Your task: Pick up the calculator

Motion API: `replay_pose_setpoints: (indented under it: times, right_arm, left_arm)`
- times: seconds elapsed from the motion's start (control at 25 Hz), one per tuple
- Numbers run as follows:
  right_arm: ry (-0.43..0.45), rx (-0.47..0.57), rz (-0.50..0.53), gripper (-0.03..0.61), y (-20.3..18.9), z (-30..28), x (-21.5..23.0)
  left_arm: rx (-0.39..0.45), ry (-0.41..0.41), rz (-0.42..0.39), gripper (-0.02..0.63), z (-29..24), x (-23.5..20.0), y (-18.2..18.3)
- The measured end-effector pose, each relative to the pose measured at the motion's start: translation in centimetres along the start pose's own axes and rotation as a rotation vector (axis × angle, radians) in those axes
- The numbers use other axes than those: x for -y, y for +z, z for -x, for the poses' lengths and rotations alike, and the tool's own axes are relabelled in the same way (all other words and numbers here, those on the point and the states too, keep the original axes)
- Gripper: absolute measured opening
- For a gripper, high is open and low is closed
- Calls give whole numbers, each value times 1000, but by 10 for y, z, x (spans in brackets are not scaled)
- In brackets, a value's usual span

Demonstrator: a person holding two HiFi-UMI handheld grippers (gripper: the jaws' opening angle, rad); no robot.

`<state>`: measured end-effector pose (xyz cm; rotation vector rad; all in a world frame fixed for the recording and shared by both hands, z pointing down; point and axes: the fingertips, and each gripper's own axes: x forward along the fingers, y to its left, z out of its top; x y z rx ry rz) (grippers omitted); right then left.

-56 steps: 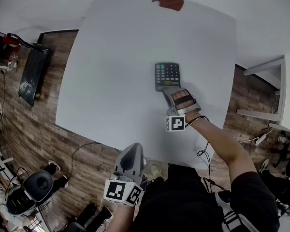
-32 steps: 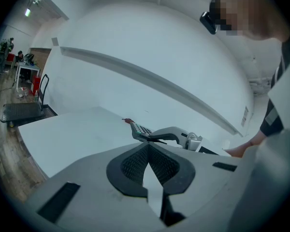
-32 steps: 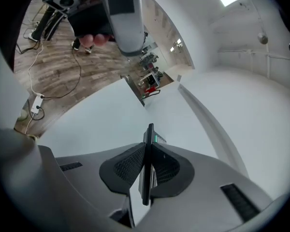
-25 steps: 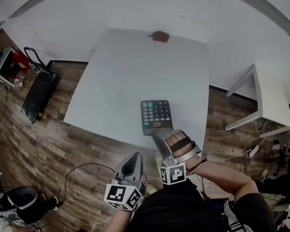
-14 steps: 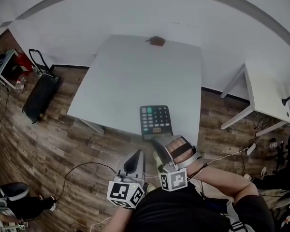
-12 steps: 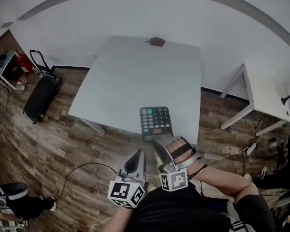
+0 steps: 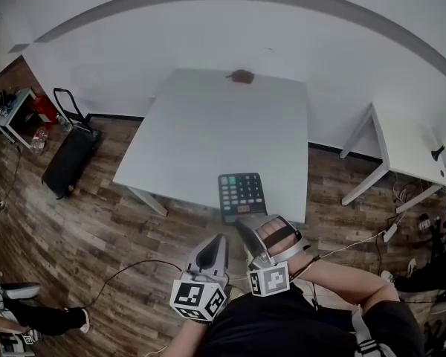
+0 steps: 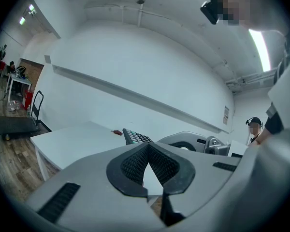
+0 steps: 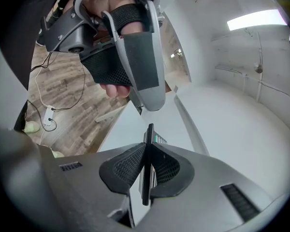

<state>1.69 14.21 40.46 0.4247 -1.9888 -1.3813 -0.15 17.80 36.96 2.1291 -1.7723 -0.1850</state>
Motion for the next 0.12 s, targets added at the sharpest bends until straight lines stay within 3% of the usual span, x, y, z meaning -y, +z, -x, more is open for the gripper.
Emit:
replay_pose_setpoints:
  times: [0.12]
  right_arm:
    - [0, 2, -1, 48, 3, 5, -2]
  left_arm:
    - [1, -3, -3, 6, 4, 4, -1]
